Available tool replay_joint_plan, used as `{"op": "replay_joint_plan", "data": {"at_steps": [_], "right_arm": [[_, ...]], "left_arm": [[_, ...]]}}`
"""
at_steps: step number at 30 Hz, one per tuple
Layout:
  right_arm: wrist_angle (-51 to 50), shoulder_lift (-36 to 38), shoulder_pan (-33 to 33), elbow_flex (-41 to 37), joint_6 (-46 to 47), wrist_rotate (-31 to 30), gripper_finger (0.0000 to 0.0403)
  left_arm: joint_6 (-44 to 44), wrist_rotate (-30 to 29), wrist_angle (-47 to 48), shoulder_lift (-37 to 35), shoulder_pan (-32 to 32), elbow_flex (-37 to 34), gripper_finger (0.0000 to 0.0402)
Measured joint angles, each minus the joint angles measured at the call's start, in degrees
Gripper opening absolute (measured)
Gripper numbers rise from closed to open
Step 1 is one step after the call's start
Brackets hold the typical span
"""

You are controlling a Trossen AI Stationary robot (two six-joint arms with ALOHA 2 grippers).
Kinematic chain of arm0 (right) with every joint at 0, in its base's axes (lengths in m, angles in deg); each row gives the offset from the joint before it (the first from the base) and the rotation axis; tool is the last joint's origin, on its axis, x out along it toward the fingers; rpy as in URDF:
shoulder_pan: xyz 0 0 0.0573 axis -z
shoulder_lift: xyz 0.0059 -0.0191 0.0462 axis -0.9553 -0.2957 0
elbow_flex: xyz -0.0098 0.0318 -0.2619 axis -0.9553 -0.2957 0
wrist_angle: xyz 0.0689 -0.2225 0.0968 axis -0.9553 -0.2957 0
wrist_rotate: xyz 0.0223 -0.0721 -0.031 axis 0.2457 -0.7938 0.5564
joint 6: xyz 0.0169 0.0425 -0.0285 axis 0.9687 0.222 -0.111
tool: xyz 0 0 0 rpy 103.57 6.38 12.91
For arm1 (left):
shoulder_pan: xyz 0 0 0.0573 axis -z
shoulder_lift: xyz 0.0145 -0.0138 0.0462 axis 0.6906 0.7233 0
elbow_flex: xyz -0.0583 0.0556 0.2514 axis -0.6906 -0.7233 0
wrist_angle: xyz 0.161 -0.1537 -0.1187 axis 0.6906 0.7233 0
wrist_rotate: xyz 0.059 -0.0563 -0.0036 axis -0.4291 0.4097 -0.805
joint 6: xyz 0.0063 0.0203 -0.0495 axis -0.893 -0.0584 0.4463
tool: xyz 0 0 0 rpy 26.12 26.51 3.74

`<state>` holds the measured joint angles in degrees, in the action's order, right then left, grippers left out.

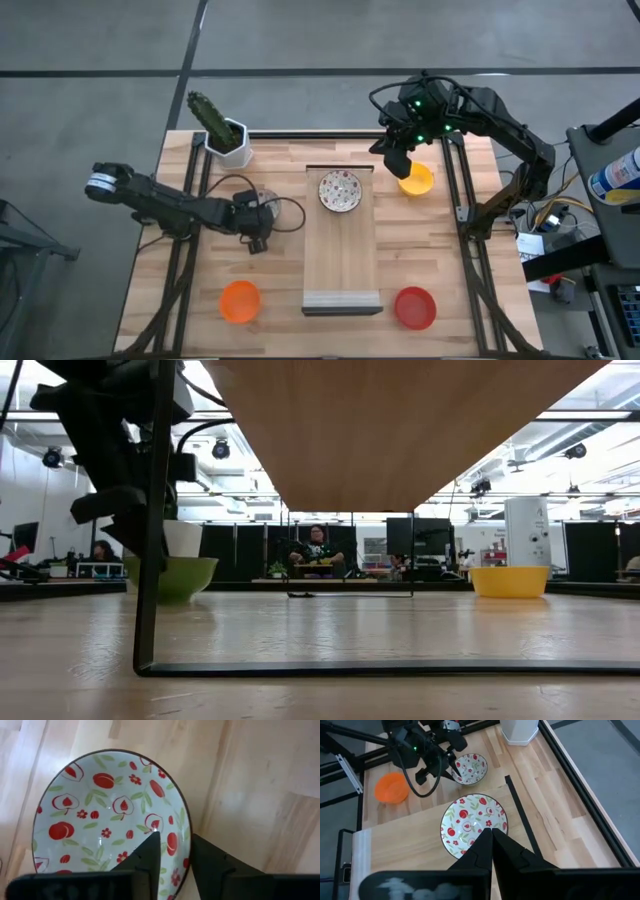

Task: Pick & Place Mini bowls
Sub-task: Stack the white bowl on top of the white bowl on the shelf

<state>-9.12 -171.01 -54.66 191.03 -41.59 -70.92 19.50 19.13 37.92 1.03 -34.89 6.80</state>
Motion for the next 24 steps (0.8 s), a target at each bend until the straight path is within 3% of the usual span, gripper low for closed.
{"op": "replay_joint_plan", "data": {"at_steps": [7,16,24], "right_arm": [[0.14,0.00,0.01,0.00,0.00,-0.14,0.0008],[0.13,0.00,-0.01,0.00,1.33,-2.45,0.0008],[-1.95,0.02,0.03,0.00,1.93,-13.32,0.0008]], "left_arm": [[-0.66,1.63,-0.64,0.00,-1.50,0.00,0.0012],[3.54,3.45,1.15,-0.62,-2.06,2.09,0.0004],[4.77,5.26,7.22,-3.43,-1.99,10.20,0.0001]]}}
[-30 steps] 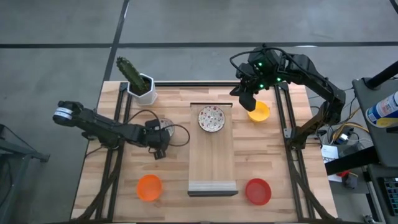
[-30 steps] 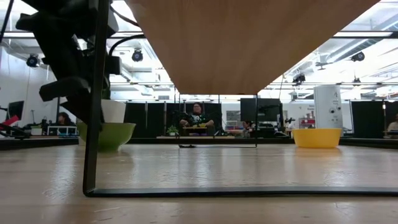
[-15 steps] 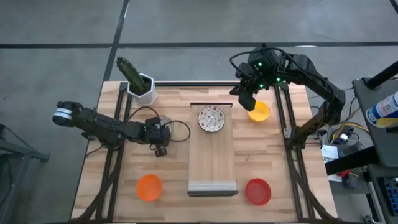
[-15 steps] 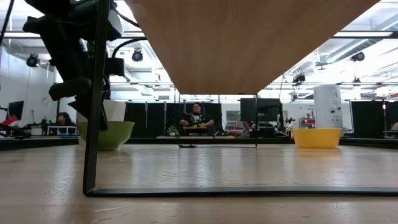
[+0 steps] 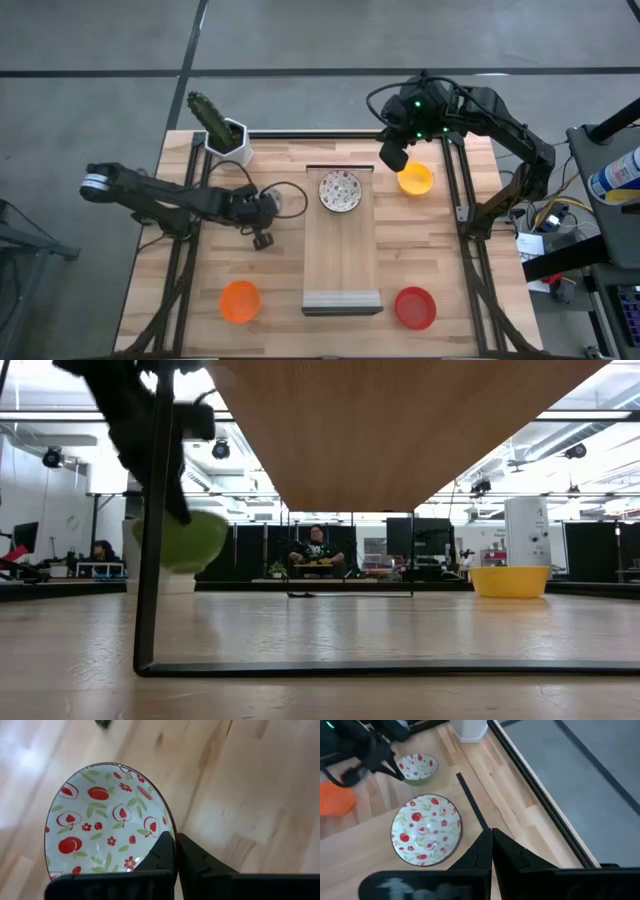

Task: Pick & Place Mini bowls
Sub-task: Stack the white bowl on top of the white bowl on the shelf

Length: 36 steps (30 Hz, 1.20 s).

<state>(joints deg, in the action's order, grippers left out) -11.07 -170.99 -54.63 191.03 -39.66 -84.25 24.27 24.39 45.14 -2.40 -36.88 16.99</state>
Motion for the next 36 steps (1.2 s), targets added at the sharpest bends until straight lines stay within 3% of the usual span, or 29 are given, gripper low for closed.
{"op": "replay_joint_plan", "data": {"at_steps": [8,12,17,20,28,36], "right_arm": [[-0.27,0.00,0.00,0.00,-0.77,-1.61,0.0008],[-2.12,0.67,0.07,0.00,-1.63,-5.52,0.0008],[-2.21,1.79,0.48,0.02,1.27,-5.67,0.0008],[0.09,2.88,0.73,0.00,1.26,-2.54,0.0008],[15.05,6.60,0.96,-4.15,-2.66,14.57,0.0008],[25.35,12.64,0.96,-15.88,-2.70,15.55,0.0008]], "left_arm": [[-4.66,-0.39,7.77,-0.78,0.01,11.77,0.0001],[-8.14,-0.88,9.05,-0.78,0.01,18.45,0.0001],[-12.93,-2.38,9.82,-0.62,-0.05,25.79,0.0000],[-15.36,-2.74,9.90,0.34,-0.08,30.09,0.0000],[-20.89,-1.72,10.00,6.44,-0.10,39.75,0.0000],[-30.04,-0.98,10.19,15.07,-0.44,47.73,0.0000]]}}
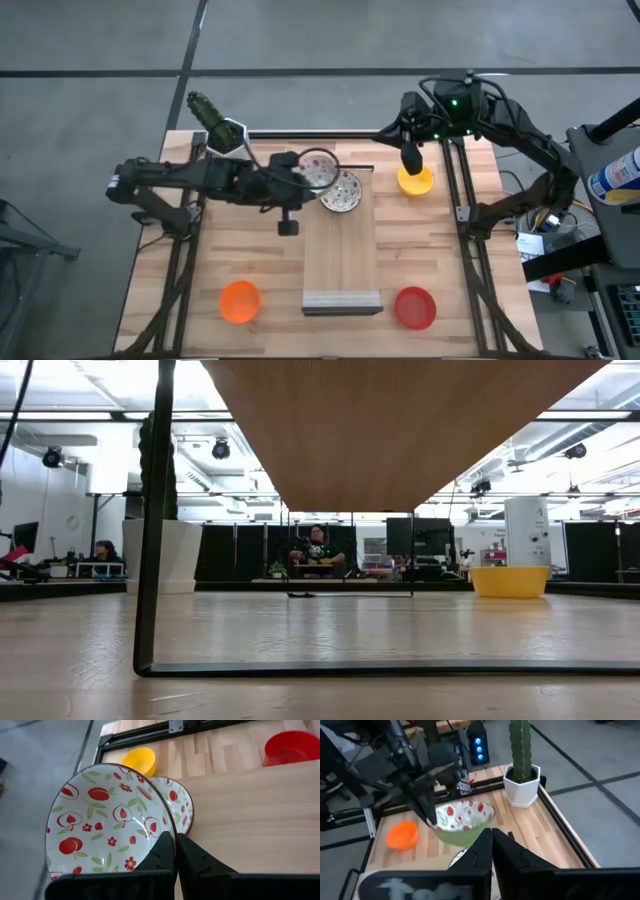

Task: Pick & Place Mini bowls
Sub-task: Stack the white bowl on top of the white bowl on the shelf

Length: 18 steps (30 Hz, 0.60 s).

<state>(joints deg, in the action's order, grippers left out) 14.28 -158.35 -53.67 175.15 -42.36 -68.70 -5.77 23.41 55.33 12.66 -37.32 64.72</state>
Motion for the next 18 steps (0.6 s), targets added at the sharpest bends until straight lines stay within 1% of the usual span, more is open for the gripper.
{"op": "replay_joint_plan", "data": {"at_steps": [8,13,18], "right_arm": [[12.67,7.97,0.00,-12.30,3.31,-0.04,0.0008],[14.70,11.24,0.00,-17.87,6.26,-0.08,0.0008],[15.79,13.84,0.00,-21.43,8.07,-0.12,0.0008]], "left_arm": [[-6.17,-0.04,-0.87,8.08,-1.48,5.36,0.0000],[-8.31,0.05,-2.25,11.05,-1.53,6.01,0.0000],[-11.86,0.31,-2.88,13.30,-1.53,6.01,0.0000]]}}
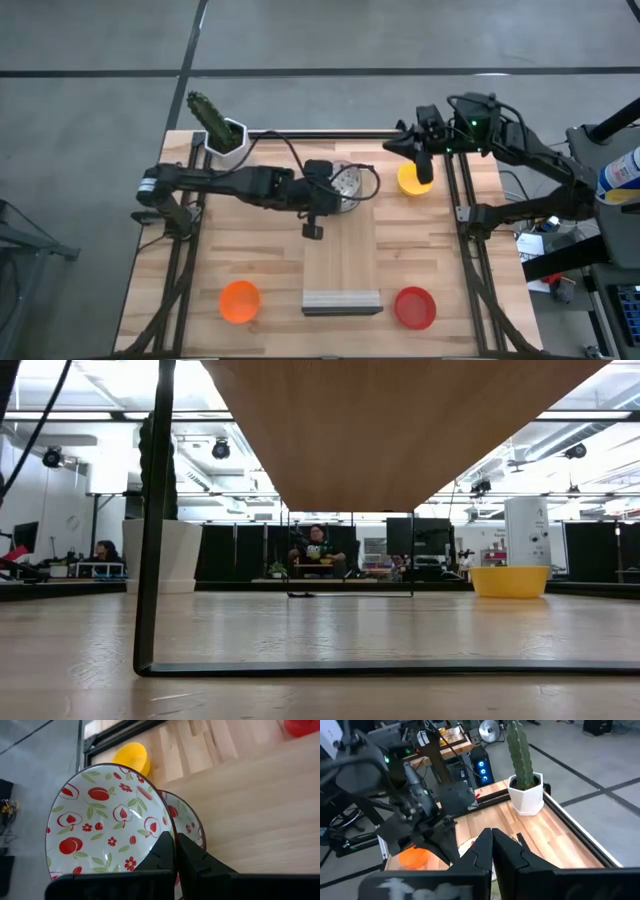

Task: Pick & Place Mini bowls
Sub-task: Stack the white bowl on top of the white bowl on the shelf

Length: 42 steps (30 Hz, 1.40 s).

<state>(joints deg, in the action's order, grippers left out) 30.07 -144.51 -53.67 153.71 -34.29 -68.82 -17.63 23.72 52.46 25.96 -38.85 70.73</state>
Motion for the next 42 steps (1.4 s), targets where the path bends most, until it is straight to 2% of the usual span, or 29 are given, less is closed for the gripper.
{"op": "replay_joint_plan", "data": {"at_steps": [6,13,20,29,36,42], "right_arm": [[0.66,1.39,0.00,-1.35,0.62,0.00,0.0008],[0.64,1.36,0.00,-1.35,0.66,0.00,0.0008],[0.82,1.25,0.00,-1.35,0.64,0.00,0.0008],[0.83,1.23,0.00,-1.35,0.41,-0.02,0.0008],[0.83,1.23,0.00,-1.48,0.24,-0.02,0.0008],[0.97,1.23,0.00,-2.21,0.24,-0.02,0.0008]], "left_arm": [[-0.67,4.19,0.14,1.90,-0.22,-0.02,0.0000],[-1.93,4.28,0.53,2.36,-0.20,-0.07,0.0001],[-1.79,3.20,2.52,2.29,-0.20,-0.09,0.0026],[-1.29,2.93,4.08,2.33,-0.20,0.22,0.0031],[1.82,3.33,5.01,2.31,-0.17,1.61,0.0032],[5.91,6.57,6.09,2.20,-0.72,1.70,0.0032]]}}
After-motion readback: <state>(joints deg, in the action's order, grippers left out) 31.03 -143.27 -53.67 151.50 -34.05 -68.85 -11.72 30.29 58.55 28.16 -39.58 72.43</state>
